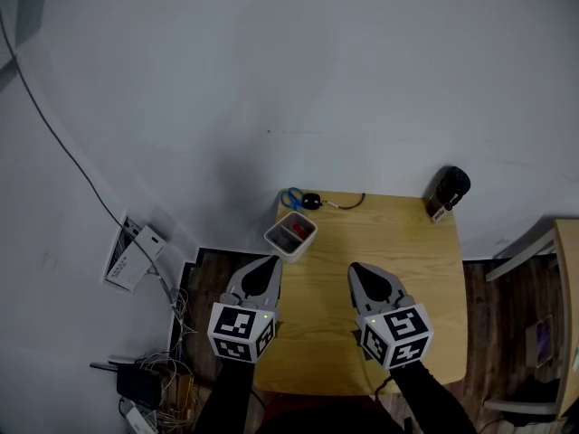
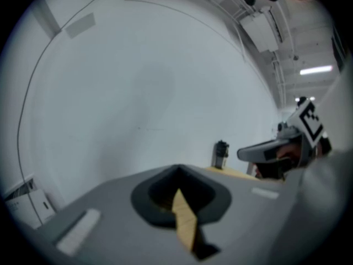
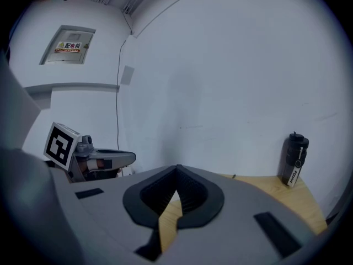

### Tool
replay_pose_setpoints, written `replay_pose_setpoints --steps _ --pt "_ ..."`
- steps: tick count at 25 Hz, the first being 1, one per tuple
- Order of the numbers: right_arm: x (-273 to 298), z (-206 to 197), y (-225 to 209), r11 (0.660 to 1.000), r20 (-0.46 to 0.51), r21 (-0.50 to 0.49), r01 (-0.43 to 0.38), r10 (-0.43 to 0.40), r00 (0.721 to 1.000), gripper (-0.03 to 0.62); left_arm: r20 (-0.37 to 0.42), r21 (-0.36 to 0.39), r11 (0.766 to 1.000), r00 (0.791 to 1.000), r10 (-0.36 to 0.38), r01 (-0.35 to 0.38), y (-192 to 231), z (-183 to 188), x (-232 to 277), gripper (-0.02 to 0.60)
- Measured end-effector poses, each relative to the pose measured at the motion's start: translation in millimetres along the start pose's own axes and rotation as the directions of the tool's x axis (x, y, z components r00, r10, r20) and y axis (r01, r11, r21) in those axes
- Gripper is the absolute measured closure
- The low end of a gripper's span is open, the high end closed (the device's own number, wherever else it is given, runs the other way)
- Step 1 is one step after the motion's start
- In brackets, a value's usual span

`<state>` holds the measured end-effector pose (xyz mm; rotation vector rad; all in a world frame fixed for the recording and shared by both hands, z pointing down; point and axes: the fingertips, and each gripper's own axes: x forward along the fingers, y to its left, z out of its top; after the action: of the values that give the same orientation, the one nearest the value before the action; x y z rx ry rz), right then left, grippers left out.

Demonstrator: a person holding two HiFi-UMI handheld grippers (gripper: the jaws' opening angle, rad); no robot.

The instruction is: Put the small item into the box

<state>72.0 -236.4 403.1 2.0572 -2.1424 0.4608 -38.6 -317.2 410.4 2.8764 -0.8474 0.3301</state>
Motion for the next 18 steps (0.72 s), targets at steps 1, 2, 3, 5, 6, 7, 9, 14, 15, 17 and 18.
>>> replay_pose_setpoints --steps 1,2,3,5,6,7,9,14,15,17,18 --pt "-3.5 -0.2 0.7 1.000 0.001 -0.005 -0.005 0.005 1.000 0.586 0.003 -0.004 1.000 1.000 0.006 -0.006 -2.5 0.1 -3.5 0.580" --pt "-7.2 -0.1 1.3 1.000 0.003 -0.011 -0.009 0.009 1.000 0.586 0.007 -0.007 1.000 1.000 0.012 -0.012 -5.2 0.3 -7.1 0.580" --pt "-10.9 0.3 1.8 1.000 0.007 -0.015 -0.012 0.012 1.000 0.586 0.010 -0.010 1.000 1.000 0.018 -0.018 -8.1 0.6 -10.6 0.580" --pt "-18.5 1.8 3.1 1.000 0.017 -0.021 -0.020 0.020 1.000 0.586 0.017 -0.015 0.999 0.999 0.030 -0.030 -13.9 1.3 -17.9 0.580" --pt "-22.2 2.4 4.0 0.999 0.022 -0.021 -0.025 0.026 0.999 0.586 0.020 -0.017 0.999 0.999 0.036 -0.035 -16.7 1.6 -21.5 0.580" --pt "-25.7 2.9 5.1 0.999 0.027 -0.021 -0.031 0.031 0.999 0.586 0.023 -0.018 0.999 0.999 0.041 -0.040 -19.3 1.9 -24.9 0.580" --pt "-32.3 3.0 6.9 0.999 0.035 -0.024 -0.042 0.042 0.999 0.586 0.027 -0.021 0.999 0.998 0.049 -0.048 -25.1 1.9 -30.6 0.580" --pt "-50.5 0.8 10.7 0.997 0.049 -0.025 -0.069 0.070 0.996 0.586 0.032 -0.024 0.998 0.997 0.066 -0.066 -42.8 0.2 -45.0 0.580" --pt "-54.5 0.4 11.3 0.997 0.052 -0.026 -0.074 0.075 0.996 0.586 0.032 -0.024 0.997 0.997 0.071 -0.070 -46.1 -0.2 -47.9 0.580" --pt "-63.1 -0.6 12.3 0.996 0.057 -0.027 -0.082 0.083 0.995 0.586 0.032 -0.023 0.997 0.996 0.079 -0.078 -52.8 -1.0 -54.3 0.580" --pt "-67.4 -1.4 12.4 0.996 0.059 -0.028 -0.085 0.087 0.994 0.586 0.033 -0.023 0.996 0.996 0.083 -0.082 -56.3 -1.4 -57.4 0.580"
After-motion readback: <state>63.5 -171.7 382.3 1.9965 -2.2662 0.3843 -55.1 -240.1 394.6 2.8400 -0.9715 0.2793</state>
